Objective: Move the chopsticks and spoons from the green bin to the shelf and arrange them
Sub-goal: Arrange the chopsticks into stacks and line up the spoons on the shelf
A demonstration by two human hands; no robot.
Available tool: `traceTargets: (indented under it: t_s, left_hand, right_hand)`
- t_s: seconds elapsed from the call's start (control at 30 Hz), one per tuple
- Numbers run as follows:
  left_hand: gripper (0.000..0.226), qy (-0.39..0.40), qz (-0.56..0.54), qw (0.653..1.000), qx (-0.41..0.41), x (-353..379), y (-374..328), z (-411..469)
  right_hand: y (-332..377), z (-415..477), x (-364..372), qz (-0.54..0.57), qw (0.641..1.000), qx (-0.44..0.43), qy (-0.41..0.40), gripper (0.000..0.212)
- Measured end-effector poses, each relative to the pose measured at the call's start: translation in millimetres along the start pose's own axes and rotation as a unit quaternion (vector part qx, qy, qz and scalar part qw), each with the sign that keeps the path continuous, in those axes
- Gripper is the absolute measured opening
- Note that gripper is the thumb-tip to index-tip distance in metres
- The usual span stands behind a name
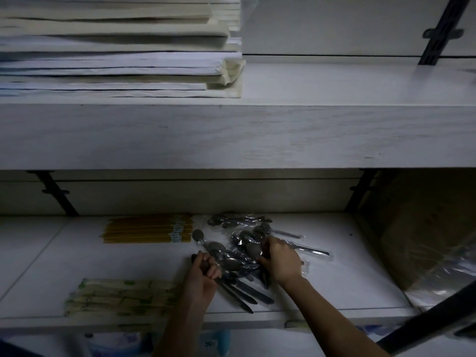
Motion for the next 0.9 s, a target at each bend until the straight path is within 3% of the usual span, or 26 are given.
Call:
traceTargets:
  t_s: [0.17,0.53,0.7,0.77,0.9]
  left_hand:
    - [0.041,-0.001,-0.001,1.000,0.001,-0.1,2.6,1.0]
    - [0.029,0.002,0.009,1.000,0.020,6.2,4.5,-2.3]
    - [0.028,0.030,0.016,0.999,0.025,17.2,5.4,-5.5]
    - [0.031,0.041,0.027,0.998,0.031,22.0,5.3,-9.7]
    - [0.034,0.042,0.026,0.998,0.034,27.8,4.4,-14.7]
  right_hand:
    - [-2.2,8.4,0.5,-0.022,1.000,-0.010,0.015,0.023]
    - [-12.9,27.9,-40.1,0.157,0.982,-0.044,-0.092,0.005]
    - [12.2,21.0,-73.3,0.256,0.947,-0.114,-0.156,0.015]
    - [30.9,16.7,-76.8,0.281,0.945,-0.124,-0.112,0.012]
    - [61.8,4.6,-49.4,0.329,0.937,-0.080,0.085,0.023]
Point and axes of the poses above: each hand's wrist, its own z-axis towards the middle knuckle, its own x-axis out of the palm, y = z × x, the point moved 4 cm from there along z, towards the middle knuckle, and after that the axes turned 2 degrees about -x, right-handed, at the moved point
